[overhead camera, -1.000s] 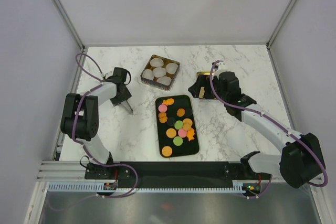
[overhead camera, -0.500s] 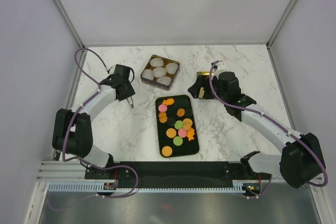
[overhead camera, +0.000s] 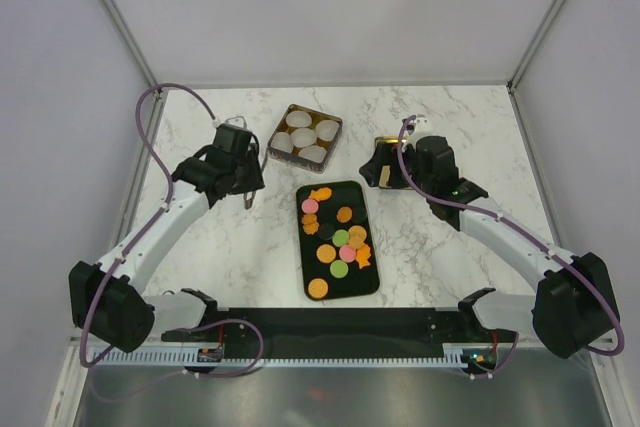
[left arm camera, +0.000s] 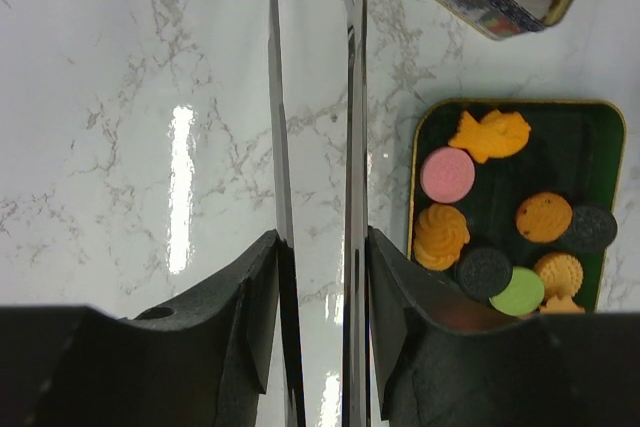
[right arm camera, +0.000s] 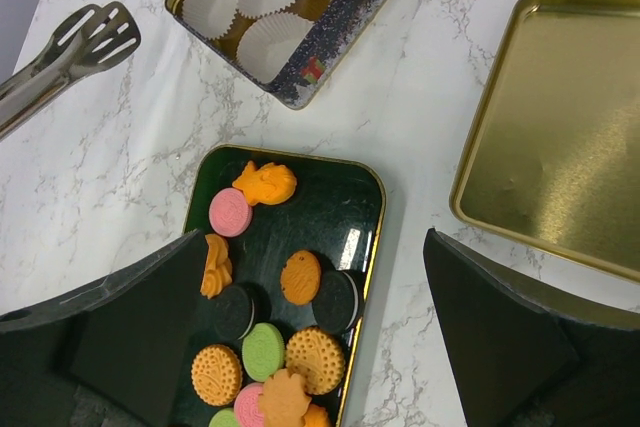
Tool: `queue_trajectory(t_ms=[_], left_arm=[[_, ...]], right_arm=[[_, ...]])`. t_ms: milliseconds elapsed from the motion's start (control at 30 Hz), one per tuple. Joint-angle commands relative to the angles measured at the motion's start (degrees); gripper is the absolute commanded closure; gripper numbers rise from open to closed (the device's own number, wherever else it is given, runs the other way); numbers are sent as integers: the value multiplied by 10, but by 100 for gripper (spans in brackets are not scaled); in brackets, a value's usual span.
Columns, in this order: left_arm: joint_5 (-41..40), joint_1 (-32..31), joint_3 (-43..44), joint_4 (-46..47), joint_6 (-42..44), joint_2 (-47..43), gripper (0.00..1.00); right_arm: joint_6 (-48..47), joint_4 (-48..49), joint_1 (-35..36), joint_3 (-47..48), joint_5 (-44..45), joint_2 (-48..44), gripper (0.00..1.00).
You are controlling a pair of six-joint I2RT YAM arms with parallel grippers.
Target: Pack the cookies
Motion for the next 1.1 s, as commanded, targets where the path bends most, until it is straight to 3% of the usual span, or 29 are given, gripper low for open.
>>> queue_trajectory(t_ms=[0, 267, 533, 1067], left_arm=[[34, -26, 40, -55, 56, -32, 55], [70, -113, 59, -107, 77, -53, 56], [99, -161, 54, -138, 81, -69, 57], [116, -199, 51, -149, 98, -30, 50]], right_arm=[[-17, 5, 2, 25, 26, 2, 2], [-33, -10, 3, 34, 51, 13, 2], [-43, -15, 2, 39, 59, 23, 2], [-46, -19, 2, 40, 57, 26, 2]])
